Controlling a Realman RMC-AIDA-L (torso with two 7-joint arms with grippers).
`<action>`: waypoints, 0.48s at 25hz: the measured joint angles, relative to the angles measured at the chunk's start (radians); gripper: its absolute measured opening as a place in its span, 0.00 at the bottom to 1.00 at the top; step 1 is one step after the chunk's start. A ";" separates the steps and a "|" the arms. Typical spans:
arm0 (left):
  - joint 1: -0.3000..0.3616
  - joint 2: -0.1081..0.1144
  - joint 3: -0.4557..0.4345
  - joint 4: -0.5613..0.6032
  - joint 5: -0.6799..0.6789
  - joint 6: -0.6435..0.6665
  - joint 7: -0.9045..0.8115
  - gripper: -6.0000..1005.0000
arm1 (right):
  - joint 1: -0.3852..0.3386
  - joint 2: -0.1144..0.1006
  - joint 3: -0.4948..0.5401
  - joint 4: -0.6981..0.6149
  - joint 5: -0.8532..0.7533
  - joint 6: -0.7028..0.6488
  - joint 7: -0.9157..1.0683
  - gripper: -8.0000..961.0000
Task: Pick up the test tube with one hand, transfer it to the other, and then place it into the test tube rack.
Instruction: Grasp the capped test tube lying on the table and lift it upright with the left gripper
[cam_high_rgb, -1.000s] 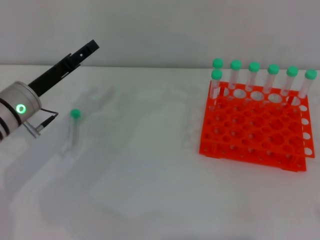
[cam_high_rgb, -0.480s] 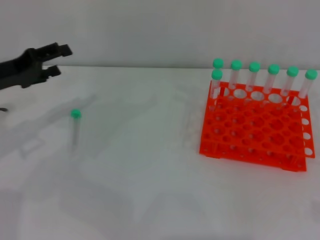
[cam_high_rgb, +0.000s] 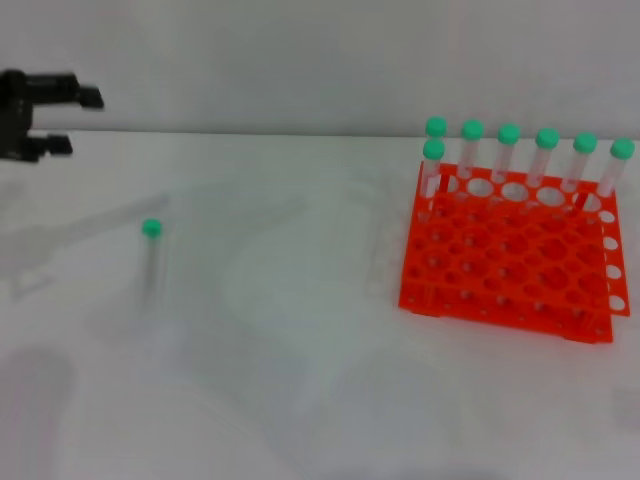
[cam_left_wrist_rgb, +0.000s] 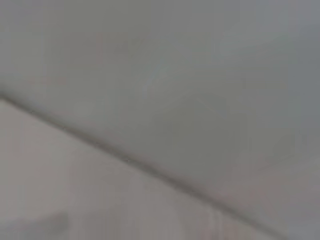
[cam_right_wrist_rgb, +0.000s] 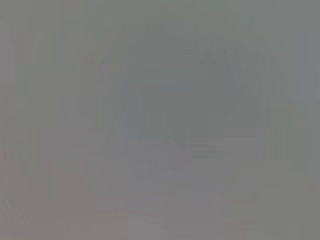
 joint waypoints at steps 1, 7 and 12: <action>-0.020 0.003 0.000 -0.001 0.066 0.006 -0.022 0.87 | 0.000 0.000 0.000 0.000 0.000 0.002 0.000 0.91; -0.127 0.006 0.001 0.000 0.355 0.013 -0.096 0.87 | -0.008 -0.001 0.004 0.000 0.005 0.008 0.000 0.91; -0.209 0.020 0.001 0.001 0.468 0.007 -0.154 0.87 | -0.015 -0.003 0.008 0.000 0.008 0.009 0.000 0.91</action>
